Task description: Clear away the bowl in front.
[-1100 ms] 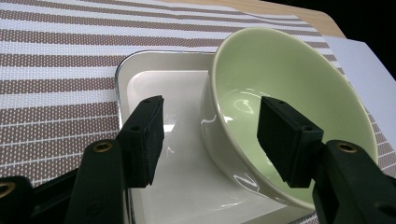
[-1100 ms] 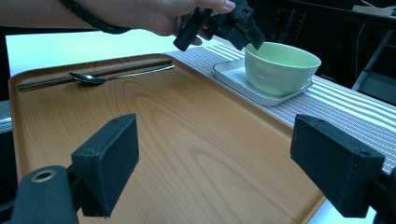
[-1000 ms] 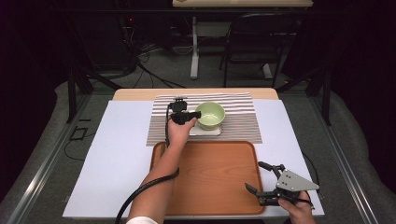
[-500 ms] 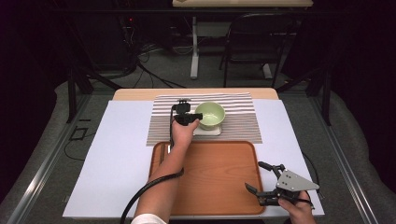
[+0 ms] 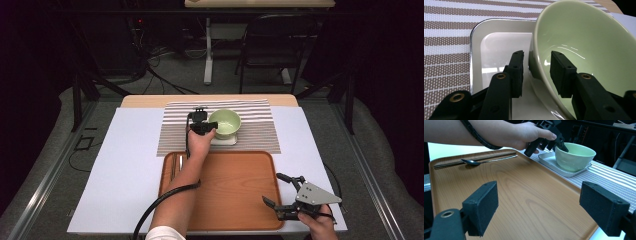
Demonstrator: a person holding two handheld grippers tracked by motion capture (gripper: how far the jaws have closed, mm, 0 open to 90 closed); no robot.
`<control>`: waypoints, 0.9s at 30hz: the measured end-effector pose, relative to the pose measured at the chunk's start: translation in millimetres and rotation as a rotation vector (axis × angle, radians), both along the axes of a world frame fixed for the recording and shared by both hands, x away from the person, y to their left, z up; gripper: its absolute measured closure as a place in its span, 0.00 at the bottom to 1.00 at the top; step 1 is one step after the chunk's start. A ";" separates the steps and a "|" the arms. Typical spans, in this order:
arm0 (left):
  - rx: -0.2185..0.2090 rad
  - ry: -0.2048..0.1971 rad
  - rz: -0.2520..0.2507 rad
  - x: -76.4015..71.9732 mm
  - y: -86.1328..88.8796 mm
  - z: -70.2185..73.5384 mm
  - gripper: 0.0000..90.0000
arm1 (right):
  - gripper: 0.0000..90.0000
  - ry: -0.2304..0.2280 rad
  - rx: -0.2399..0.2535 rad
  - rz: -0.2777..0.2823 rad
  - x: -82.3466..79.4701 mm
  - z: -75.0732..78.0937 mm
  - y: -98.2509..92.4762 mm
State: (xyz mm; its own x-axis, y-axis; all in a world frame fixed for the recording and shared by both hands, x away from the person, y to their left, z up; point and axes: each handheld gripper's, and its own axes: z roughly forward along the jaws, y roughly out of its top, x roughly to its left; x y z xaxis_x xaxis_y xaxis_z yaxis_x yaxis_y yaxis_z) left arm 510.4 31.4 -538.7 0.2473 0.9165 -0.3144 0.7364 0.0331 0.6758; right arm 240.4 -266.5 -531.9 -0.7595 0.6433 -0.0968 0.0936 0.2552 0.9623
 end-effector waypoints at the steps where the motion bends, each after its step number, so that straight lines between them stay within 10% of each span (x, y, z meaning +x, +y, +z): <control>1: 0.001 0.001 0.001 0.2 -0.8 -0.1 0.72 | 0.17 0.000 0.001 0.000 0.0 0.0 0.0; 27: -0.006 -0.043 0.105 -2.9 -5.9 -0.9 0.91 | 0.17 0.000 -0.001 0.002 -0.2 0.0 -0.1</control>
